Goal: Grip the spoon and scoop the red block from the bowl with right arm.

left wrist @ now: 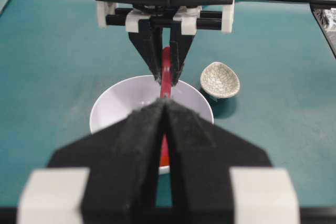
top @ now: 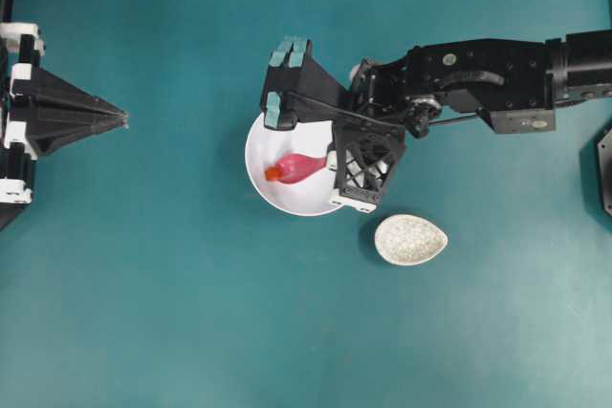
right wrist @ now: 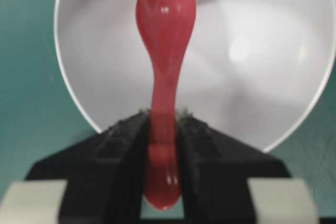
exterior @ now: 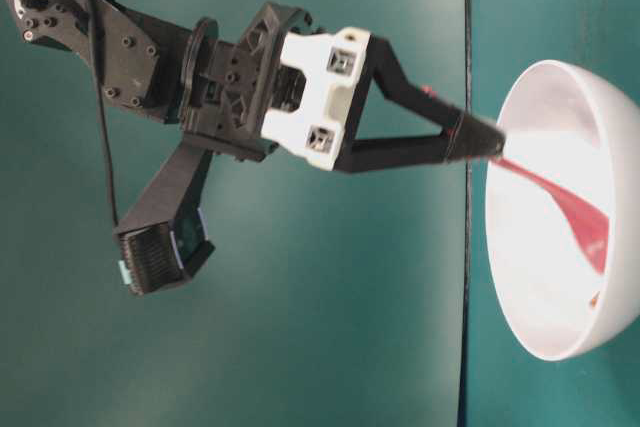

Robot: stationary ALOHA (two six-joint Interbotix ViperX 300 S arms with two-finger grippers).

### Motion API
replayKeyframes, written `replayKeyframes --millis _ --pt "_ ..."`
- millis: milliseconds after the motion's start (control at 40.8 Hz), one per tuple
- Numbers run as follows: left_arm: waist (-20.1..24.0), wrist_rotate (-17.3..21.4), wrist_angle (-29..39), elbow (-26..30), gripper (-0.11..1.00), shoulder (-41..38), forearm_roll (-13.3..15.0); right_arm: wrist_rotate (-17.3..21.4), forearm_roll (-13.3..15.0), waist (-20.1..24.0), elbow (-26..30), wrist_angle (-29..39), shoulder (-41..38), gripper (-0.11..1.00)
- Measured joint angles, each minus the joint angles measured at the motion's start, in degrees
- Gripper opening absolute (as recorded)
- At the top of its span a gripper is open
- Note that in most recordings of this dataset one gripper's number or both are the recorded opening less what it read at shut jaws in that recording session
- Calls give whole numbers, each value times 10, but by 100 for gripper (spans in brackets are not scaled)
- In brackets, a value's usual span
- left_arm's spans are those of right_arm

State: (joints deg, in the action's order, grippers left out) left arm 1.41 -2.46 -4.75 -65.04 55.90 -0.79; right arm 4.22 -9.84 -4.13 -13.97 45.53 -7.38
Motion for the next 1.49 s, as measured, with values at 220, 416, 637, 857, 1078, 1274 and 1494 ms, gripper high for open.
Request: replayKeyframes --millis 220,416,637,857,1078,1274,1494 --pt "0 0 0 0 0 0 0 4 -1 0 0 -23 1 22" --pt "-1 0 0 0 0 0 0 6 -1 0 -11 -52 7 22" --pt "-1 0 0 0 0 0 -1 34 -3 0 -68 -104 47 22" --pt "0 0 0 0 0 0 -1 62 -3 1 -163 -210 118 22" --pt "0 -2 0 0 0 0 -1 65 -4 1 -247 -298 199 22" --pt "-1 -2 0 0 0 1 0 66 -4 1 -256 -287 271 22" --pt "-1 -1 1 0 0 5 -1 63 -2 1 -235 -241 322 22"
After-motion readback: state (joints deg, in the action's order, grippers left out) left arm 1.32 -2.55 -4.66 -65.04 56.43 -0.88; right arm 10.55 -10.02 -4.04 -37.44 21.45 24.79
